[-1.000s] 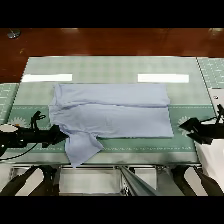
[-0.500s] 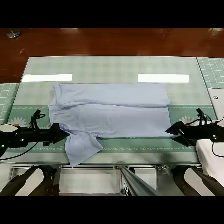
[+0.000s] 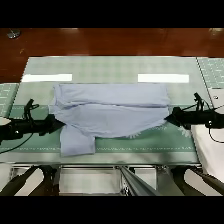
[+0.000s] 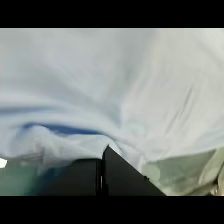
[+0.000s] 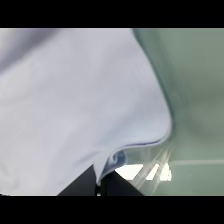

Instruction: Fold the shirts.

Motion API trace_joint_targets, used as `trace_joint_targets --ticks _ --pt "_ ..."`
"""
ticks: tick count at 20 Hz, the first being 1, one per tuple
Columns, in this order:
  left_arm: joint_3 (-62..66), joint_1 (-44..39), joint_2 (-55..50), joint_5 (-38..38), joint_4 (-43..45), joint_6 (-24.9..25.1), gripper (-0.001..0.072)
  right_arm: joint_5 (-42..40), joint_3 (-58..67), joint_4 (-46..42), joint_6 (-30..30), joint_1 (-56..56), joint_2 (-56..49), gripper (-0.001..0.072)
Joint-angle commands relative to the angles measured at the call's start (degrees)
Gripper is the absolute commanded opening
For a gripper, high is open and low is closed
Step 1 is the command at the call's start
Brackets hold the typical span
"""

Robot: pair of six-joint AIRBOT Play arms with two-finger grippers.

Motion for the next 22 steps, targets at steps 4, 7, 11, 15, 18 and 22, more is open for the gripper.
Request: trace_joint_targets --ticks 4,7,11,15,18,22 --pt "17.07 -3.37 -7.65 8.35 -0.44 -1.07 0.0022 0.55 14.12 2.29 -0.33 0.72 -7.19 0.0024" --pt "26.91 -7.30 -16.76 11.63 -0.42 -4.57 0.0022 -0.09 20.26 3.98 -0.66 2.43 -13.38 0.0024" --pt "40.72 -9.90 -30.16 10.91 -0.37 -10.67 0.0022 -2.38 30.71 3.96 0.59 5.70 -22.62 0.0025" --pt "47.84 -10.58 -38.93 7.39 -0.42 -13.05 0.0022 -1.99 37.79 4.81 2.12 5.70 -30.21 0.0024" --pt "49.59 -10.88 -42.51 3.96 -0.42 -13.05 0.0410 -3.96 38.29 9.27 0.50 5.62 -33.05 0.0239" --pt "55.32 -5.55 -42.69 -7.56 3.37 -13.11 0.0702 2.43 42.95 9.90 -0.46 0.55 -33.03 0.0622"
